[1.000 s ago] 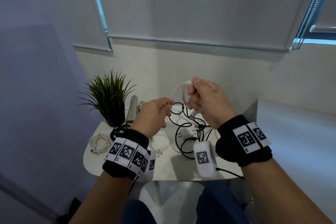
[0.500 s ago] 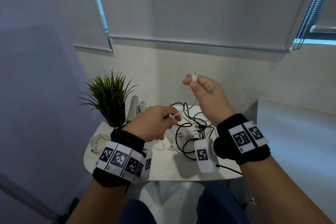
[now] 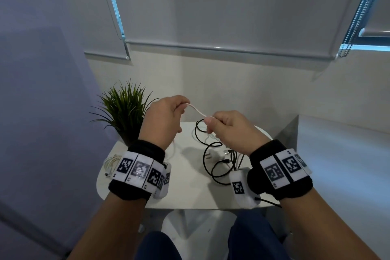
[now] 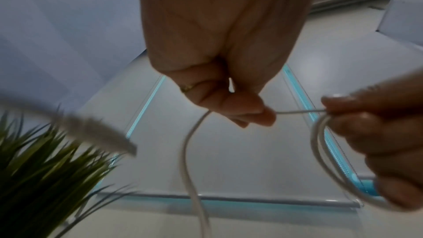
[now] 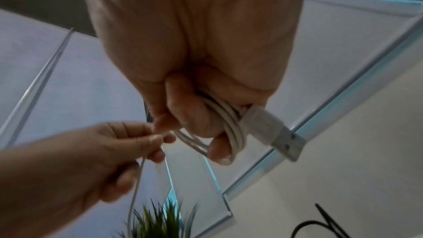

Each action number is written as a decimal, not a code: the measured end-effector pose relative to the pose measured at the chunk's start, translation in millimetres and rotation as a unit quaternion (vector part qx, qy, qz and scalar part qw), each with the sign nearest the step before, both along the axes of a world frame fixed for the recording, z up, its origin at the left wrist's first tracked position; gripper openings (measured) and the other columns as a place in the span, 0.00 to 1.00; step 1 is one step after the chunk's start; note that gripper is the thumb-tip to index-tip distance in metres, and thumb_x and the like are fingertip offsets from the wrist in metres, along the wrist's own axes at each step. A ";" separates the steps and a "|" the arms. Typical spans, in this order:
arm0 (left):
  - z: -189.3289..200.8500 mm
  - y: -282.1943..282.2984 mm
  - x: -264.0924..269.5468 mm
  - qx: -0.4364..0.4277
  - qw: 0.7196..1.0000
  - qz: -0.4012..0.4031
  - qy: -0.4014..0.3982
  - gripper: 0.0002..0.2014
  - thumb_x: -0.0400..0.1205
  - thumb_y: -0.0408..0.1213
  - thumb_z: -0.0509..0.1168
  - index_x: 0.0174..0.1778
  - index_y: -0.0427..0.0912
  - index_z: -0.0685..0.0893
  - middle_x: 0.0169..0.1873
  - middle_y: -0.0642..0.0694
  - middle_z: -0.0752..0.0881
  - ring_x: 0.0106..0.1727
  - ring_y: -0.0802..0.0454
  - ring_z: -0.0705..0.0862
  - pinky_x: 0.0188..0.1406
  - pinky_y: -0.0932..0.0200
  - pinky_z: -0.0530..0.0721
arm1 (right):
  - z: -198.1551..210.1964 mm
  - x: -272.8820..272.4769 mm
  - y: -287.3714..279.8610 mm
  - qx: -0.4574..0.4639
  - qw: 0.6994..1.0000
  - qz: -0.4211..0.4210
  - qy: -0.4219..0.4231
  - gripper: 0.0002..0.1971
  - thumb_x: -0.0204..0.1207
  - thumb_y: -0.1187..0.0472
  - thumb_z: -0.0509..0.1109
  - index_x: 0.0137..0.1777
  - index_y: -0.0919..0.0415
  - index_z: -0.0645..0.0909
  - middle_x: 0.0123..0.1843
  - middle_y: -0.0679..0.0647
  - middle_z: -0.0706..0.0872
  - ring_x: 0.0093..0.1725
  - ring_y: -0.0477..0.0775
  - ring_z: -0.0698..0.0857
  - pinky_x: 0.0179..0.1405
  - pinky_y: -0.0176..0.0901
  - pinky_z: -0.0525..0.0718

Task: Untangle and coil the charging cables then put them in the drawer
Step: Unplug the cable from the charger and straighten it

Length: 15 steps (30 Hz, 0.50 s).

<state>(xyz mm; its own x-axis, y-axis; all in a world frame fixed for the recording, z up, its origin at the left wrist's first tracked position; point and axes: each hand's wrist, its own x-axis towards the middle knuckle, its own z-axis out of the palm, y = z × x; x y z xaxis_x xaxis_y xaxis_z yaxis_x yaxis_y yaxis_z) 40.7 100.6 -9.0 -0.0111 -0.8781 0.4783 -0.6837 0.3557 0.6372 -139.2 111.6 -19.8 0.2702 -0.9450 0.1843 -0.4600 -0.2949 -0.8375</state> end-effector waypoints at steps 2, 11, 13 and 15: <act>-8.4 -2.3 -0.9 0.001 1.000 -0.001 0.021 0.11 0.84 0.34 0.61 0.55 0.48 0.87 0.38 0.44 0.86 0.24 0.45 0.86 0.36 0.45 0.88 | 3.4 1.2 1.2 0.010 0.997 0.015 -0.074 0.20 0.84 0.54 0.60 0.31 0.59 0.76 0.17 0.42 0.72 0.18 0.39 0.69 0.21 0.28 0.69; -28.9 9.9 -22.4 0.093 0.994 -0.035 0.050 0.18 0.86 0.30 0.56 0.68 0.50 0.80 0.35 0.55 0.78 0.21 0.57 0.82 0.31 0.57 0.88 | 16.7 7.1 1.1 0.025 0.937 0.041 -0.347 0.20 0.88 0.58 0.52 0.33 0.61 0.74 0.18 0.48 0.70 0.18 0.48 0.67 0.29 0.46 0.67; -36.7 13.4 -24.3 0.105 0.992 -0.052 0.039 0.17 0.86 0.30 0.55 0.67 0.49 0.80 0.34 0.47 0.81 0.22 0.55 0.84 0.32 0.55 0.89 | 19.9 5.6 0.4 0.023 0.926 0.036 -0.374 0.20 0.88 0.58 0.52 0.36 0.61 0.76 0.23 0.52 0.80 0.21 0.50 0.77 0.30 0.46 0.68; -45.3 13.1 -23.7 0.135 0.988 -0.063 0.044 0.17 0.85 0.30 0.55 0.65 0.48 0.81 0.37 0.41 0.82 0.24 0.52 0.85 0.34 0.52 0.88 | 20.9 4.2 -0.6 0.025 0.919 0.042 -0.392 0.18 0.88 0.58 0.52 0.40 0.61 0.78 0.38 0.56 0.90 0.36 0.55 0.89 0.31 0.45 0.74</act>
